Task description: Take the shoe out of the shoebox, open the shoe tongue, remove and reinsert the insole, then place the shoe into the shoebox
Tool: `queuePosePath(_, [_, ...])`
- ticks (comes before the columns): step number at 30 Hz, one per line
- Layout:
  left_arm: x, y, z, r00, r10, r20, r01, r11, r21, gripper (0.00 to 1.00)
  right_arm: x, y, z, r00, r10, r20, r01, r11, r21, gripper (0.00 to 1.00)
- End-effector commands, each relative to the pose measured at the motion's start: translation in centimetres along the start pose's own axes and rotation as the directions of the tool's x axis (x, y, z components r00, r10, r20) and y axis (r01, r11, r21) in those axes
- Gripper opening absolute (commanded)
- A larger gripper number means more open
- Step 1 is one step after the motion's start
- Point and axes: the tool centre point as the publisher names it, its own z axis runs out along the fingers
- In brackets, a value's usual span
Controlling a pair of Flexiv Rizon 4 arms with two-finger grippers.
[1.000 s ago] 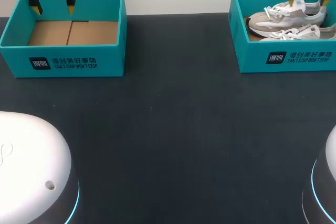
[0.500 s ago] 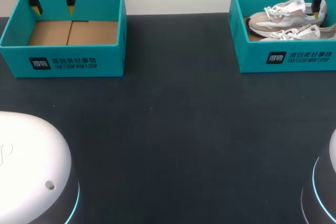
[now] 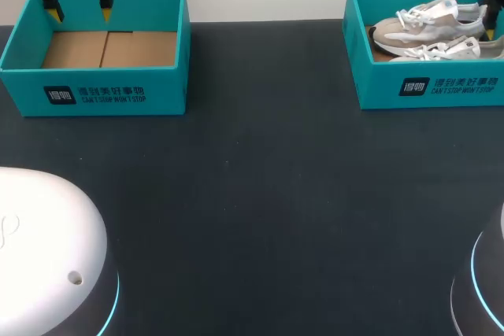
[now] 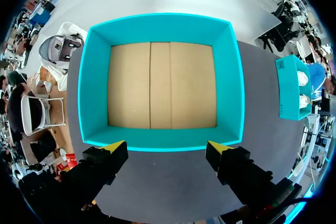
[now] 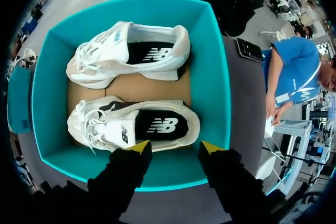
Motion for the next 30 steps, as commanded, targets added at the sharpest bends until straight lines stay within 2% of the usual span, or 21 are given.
queuePosePath(1, [0.0,0.0,0.0,1.0,0.0,0.0,0.0,1.0,0.0,1.0,-0.2,0.2,1.0,1.0,-0.012,0.017,0.012,1.0,0.006,0.55])
queuePosePath(11, [0.0,0.0,0.0,1.0,0.0,0.0,0.0,1.0,0.0,1.0,-1.6,0.5,3.2,0.997,-0.048,0.053,0.048,0.999,-0.004,0.53])
queuePosePath(13, [0.0,0.0,0.0,1.0,0.0,0.0,0.0,1.0,0.0,1.0,-1.8,0.5,3.5,0.997,-0.051,0.058,0.051,0.999,-0.001,0.5])
queuePosePath(21, [0.0,0.0,0.0,1.0,0.0,0.0,0.0,1.0,0.0,1.0,-2.1,0.7,5.1,0.995,-0.07,0.068,0.07,0.997,0.014,0.5])
queuePosePath(30, [0.0,0.0,0.0,1.0,0.0,0.0,0.0,1.0,0.0,1.0,-2.6,1.5,5.9,0.995,-0.064,0.082,0.063,0.998,0.008,0.49])
